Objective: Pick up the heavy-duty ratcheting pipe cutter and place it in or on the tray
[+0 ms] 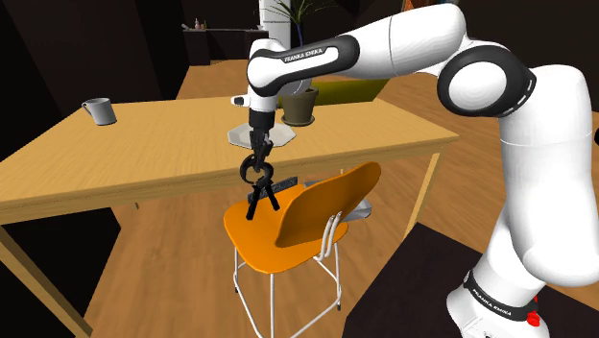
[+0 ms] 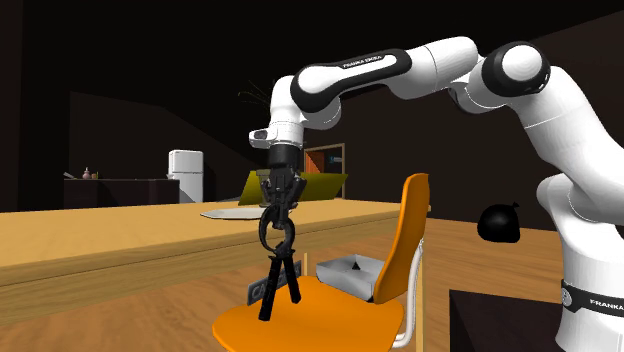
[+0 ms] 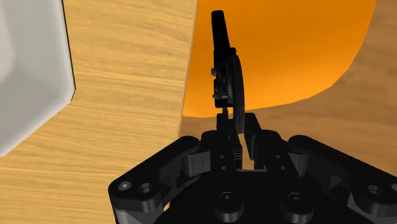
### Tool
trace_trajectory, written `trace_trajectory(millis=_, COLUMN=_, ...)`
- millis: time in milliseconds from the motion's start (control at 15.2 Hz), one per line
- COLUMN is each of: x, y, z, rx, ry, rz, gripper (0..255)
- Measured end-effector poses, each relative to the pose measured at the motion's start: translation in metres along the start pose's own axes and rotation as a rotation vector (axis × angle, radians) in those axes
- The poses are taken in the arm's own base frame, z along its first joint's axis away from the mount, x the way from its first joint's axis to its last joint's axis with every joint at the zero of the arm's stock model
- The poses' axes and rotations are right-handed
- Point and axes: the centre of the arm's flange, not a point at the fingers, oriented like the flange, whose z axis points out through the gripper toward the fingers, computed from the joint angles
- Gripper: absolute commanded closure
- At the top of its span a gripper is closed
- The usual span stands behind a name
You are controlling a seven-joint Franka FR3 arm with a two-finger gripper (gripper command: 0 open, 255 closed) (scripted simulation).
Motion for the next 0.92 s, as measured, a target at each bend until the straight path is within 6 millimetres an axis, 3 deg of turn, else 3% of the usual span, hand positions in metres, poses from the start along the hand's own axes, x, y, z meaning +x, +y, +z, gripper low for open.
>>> trace_trajectory(millis=924, x=0.012, y=-0.005, z=-0.069, rx=0.0, ry=0.0, rz=0.0, gripper=255)
